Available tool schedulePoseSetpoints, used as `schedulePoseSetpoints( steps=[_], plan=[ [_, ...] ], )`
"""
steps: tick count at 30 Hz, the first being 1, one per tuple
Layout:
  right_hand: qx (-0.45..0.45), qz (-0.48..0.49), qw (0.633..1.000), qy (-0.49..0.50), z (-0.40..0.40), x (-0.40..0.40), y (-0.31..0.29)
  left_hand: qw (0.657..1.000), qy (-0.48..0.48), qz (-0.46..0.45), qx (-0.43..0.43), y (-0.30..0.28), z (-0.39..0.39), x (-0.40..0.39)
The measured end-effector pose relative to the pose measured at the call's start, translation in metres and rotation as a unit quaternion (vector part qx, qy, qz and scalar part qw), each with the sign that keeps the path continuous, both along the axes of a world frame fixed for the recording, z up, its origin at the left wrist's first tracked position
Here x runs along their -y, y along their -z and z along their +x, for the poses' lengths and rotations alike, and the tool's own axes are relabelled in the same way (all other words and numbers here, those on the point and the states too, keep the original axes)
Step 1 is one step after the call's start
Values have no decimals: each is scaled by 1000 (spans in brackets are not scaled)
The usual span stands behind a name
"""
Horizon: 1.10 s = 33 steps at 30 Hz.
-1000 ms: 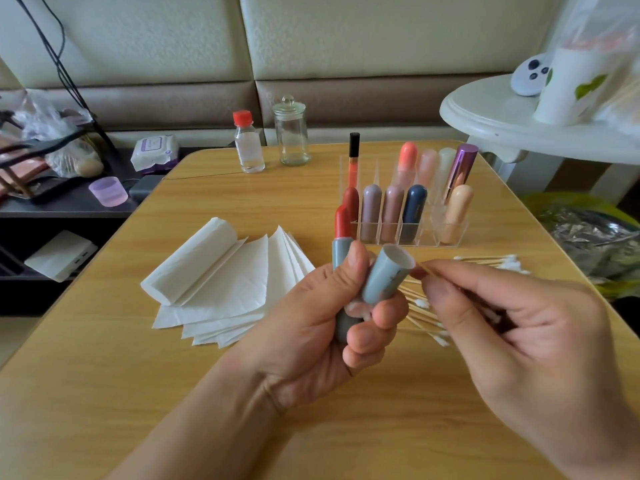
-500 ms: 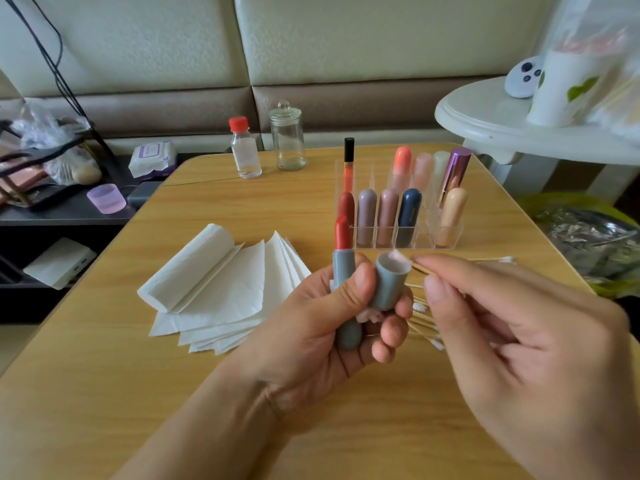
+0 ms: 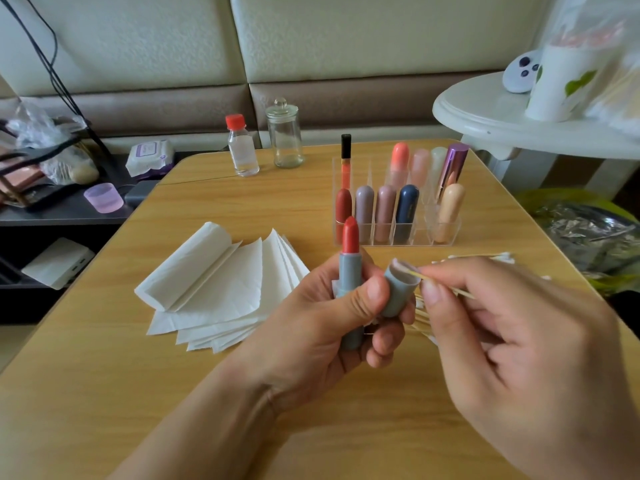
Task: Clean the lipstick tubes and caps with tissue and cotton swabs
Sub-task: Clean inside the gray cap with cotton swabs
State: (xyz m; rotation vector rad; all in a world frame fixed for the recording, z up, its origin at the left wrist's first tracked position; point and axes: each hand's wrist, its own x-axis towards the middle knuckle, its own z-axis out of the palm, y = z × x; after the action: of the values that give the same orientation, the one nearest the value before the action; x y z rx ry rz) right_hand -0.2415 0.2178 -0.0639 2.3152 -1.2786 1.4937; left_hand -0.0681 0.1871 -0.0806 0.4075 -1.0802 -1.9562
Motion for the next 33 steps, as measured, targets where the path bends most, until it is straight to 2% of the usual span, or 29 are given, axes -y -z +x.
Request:
schedulePoseSetpoints(
  steps=[14,23,33],
  plan=[
    [-2,57,997,-57,2,-5,-9,999,26,-28,7,-3,0,-3],
    [-14,60,996,-69,3,-7,-11,997,75,-11,18,-6,4,-5],
    [4,82,995,-64,2,-5,-4,1000,9,-25,2,0,0,-2]
  ],
)
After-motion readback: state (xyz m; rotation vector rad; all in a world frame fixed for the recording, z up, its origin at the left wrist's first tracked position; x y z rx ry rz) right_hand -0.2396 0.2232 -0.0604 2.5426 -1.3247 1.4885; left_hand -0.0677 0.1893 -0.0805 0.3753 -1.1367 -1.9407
